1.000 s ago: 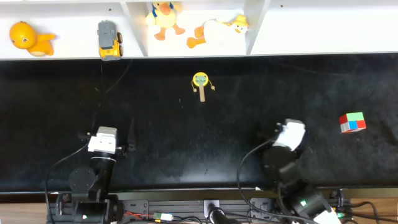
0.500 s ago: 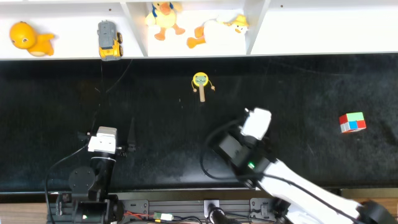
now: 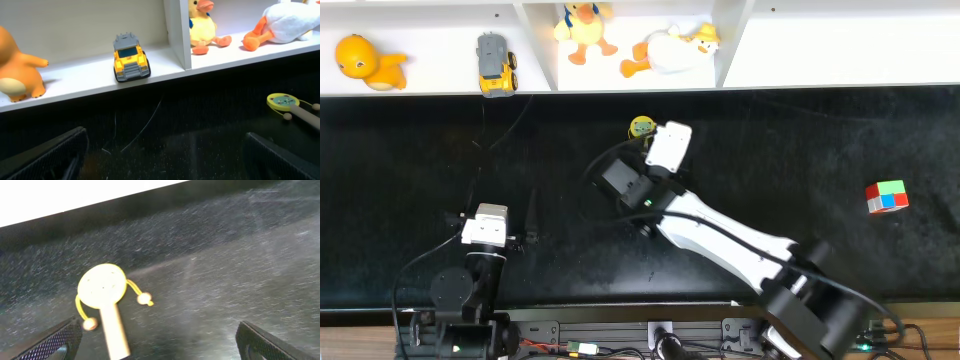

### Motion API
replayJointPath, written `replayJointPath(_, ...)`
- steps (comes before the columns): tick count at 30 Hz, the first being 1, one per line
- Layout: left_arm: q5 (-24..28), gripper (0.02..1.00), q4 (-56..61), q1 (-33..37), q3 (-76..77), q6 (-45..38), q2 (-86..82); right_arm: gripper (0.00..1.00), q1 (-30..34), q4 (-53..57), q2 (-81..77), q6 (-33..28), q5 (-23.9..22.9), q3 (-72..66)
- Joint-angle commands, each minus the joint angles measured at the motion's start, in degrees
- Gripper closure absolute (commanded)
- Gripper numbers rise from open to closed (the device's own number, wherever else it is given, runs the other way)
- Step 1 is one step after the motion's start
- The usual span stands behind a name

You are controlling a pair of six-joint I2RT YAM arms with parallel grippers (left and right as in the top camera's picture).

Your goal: Store Toys

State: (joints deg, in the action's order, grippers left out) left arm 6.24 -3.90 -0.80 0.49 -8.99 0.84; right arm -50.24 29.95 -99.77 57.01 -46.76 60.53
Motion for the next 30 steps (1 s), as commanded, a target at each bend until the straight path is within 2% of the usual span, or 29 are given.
replayJointPath(1,0.35,0.02,-0.35,-0.5,-0.04,0.46,-0.68,0.005,0.13,-0.2,-4.35,0.68,4.66,3.93)
replayJointPath(4,0.35,0.02,-0.35,-0.5,-0.04,0.46,-0.68,0.007,0.13,0.31,-6.03,0.46,5.99,5.38)
replayJointPath(7,0.35,0.02,-0.35,-0.5,-0.04,0.46,-0.68,0.005,0.17,0.37,-6.86,-3.43,6.75,5.73)
replayJointPath(13,0.35,0.02,-0.35,-0.5,-0.04,0.46,-0.68,0.005,1.27,3.06,-7.08,-6.27,6.73,6.27)
replayJointPath(16,0.35,0.02,-0.35,-0.5,-0.04,0.46,-0.68,0.005,1.97,3.1,-7.08,-9.99,6.91,6.51)
replayJointPath(21,0.35,0.02,-0.35,-0.5,-0.04,0.46,-0.68,0.005,3.89,2.58,-7.13,-18.16,12.74,6.97)
replayJointPath(28,0.35,0.02,-0.35,-0.5,-0.04,0.46,-0.68,0.005,6.4,-1.95,-8.2,-24.81,22.77,7.15)
replayJointPath(30,0.35,0.02,-0.35,-0.5,-0.04,0.46,-0.68,0.005,6.62,-1.77,-8.68,-25.2,24.13,7.26)
